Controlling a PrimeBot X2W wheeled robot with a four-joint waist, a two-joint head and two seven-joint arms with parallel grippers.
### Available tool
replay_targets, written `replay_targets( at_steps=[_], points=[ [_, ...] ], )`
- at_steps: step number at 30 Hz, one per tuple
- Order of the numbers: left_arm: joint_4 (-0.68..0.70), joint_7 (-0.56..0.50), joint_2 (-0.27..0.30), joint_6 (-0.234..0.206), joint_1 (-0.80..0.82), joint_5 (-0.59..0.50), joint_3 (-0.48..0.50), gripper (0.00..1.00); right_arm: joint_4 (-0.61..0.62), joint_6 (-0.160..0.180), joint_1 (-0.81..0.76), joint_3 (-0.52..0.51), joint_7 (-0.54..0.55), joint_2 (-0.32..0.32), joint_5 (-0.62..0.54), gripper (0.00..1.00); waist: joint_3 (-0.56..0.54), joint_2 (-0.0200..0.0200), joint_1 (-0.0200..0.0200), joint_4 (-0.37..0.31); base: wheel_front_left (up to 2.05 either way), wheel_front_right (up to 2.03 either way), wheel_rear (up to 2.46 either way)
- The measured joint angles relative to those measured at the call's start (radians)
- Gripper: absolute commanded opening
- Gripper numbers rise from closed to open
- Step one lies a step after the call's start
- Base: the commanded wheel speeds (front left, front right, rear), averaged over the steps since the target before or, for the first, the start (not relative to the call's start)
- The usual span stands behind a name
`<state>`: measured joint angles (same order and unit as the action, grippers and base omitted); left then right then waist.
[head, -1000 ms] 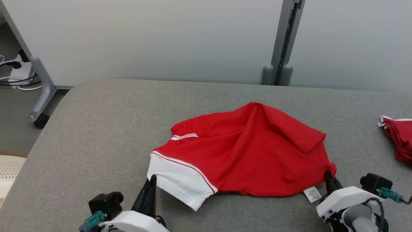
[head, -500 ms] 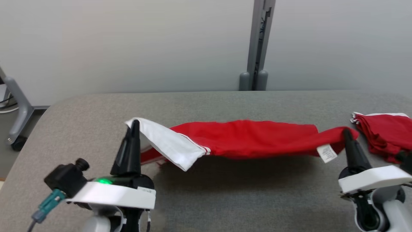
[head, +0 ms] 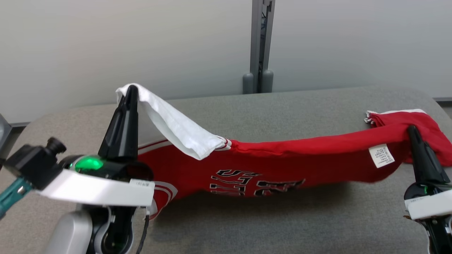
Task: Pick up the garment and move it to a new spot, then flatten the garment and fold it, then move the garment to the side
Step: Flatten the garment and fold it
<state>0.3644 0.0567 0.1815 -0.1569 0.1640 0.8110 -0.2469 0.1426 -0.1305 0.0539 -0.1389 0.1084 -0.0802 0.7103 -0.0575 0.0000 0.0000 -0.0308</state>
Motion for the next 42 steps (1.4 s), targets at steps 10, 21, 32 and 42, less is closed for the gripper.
replay_targets(
  at_steps=[10,21,32,42],
  points=[
    [-0.266,-0.134,0.05,0.057,0.377,-0.017,-0.03,0.0,-0.128,0.0,0.324,0.018,0.086,0.015,-0.135,0.0,0.139,0.0,0.0,-0.01,0.0,0.0,0.0],
    [-0.764,-0.057,0.066,0.102,1.183,-0.18,-0.018,0.0,-0.604,0.0,1.11,0.073,-0.112,0.014,-0.339,0.0,0.39,0.0,0.0,-0.031,0.0,0.0,0.0],
    [-1.119,0.189,0.001,0.203,1.502,-0.243,-0.026,0.0,-1.039,0.0,1.433,0.012,-0.339,0.025,-0.432,0.0,0.488,0.0,0.0,-0.046,0.0,0.0,0.0],
    [-1.189,0.204,-0.046,0.273,1.217,-0.182,-0.011,0.0,-1.207,0.0,1.273,0.074,-0.368,0.03,-0.411,0.0,0.614,0.0,0.0,0.015,0.0,0.0,0.0]
  ],
)
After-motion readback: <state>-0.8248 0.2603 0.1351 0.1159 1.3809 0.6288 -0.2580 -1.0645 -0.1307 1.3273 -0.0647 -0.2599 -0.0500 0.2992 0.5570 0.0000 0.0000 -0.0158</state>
